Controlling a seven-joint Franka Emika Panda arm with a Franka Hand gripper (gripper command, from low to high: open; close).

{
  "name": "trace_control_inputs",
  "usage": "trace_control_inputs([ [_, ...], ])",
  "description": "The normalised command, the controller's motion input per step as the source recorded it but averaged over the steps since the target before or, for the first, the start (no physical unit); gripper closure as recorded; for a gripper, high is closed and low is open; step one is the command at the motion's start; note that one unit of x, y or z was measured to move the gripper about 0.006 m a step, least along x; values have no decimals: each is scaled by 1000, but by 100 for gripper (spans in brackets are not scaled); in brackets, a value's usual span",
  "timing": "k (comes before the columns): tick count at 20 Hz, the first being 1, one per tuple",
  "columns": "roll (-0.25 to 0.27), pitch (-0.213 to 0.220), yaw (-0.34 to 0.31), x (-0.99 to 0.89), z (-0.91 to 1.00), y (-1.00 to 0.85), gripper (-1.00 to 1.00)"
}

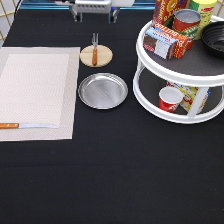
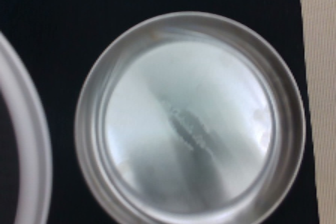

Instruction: Arrange plate and fork

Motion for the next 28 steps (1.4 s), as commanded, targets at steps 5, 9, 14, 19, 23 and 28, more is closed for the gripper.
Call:
trace_control_inputs([
  [5, 90, 26, -17, 643, -391, -250, -100],
  [9, 57, 0, -14, 576, -544, -111, -100],
  [14, 45, 0, -5, 399, -554, -32, -100],
  [19, 33, 0, 0, 258, -517, 2, -100],
  [23, 57, 1, 0, 238, -384, 0, -100],
  [28, 31, 15, 0, 387, -200, 52, -100],
])
